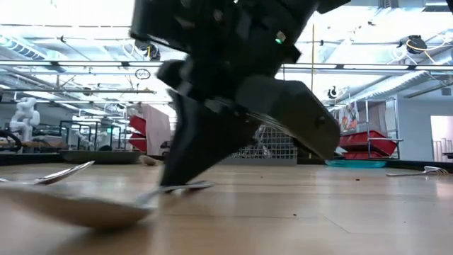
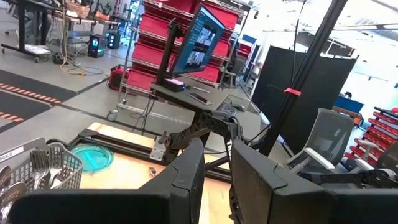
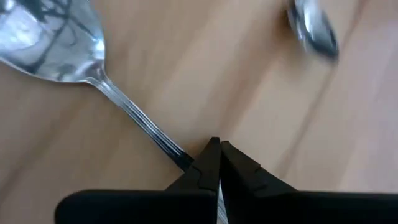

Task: Sort silverware
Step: Put the spoon into the silverware basket

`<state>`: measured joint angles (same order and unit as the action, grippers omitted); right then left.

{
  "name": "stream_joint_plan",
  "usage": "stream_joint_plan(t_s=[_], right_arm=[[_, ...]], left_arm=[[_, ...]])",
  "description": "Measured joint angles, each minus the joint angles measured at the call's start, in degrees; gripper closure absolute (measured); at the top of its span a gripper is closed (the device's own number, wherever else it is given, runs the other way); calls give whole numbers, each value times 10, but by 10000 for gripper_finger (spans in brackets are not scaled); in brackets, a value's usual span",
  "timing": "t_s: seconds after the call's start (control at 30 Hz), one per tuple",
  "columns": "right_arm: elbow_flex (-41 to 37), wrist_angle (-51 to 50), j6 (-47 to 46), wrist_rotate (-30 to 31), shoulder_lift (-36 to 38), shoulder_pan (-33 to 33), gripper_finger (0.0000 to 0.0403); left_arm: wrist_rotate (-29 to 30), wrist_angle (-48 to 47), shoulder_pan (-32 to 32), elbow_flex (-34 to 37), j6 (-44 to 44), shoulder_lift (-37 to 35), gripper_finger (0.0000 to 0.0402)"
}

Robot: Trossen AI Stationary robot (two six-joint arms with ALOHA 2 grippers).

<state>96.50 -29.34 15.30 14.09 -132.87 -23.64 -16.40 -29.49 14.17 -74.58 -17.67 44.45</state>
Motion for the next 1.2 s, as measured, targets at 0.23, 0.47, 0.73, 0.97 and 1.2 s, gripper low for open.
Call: stream_joint_plan(t_s=[0.23, 0.47, 0.73, 0.97, 1.2], right_arm=[[1, -116, -128, 48, 0, 10, 403], [-5, -183, -167, 50, 32, 30, 403], [-6, -188, -42, -78, 190, 77, 402], [-6, -169, 60, -218, 237, 73, 351], [-7, -129, 111, -224, 164, 42, 222]], left_arm=[[0, 1, 0, 0, 0, 0, 316], [0, 1, 0, 0, 0, 0, 316], [0, 5, 0, -1, 0, 0, 316], [0, 4, 0, -1, 4, 0, 316], [0, 4, 0, -1, 6, 2, 316]])
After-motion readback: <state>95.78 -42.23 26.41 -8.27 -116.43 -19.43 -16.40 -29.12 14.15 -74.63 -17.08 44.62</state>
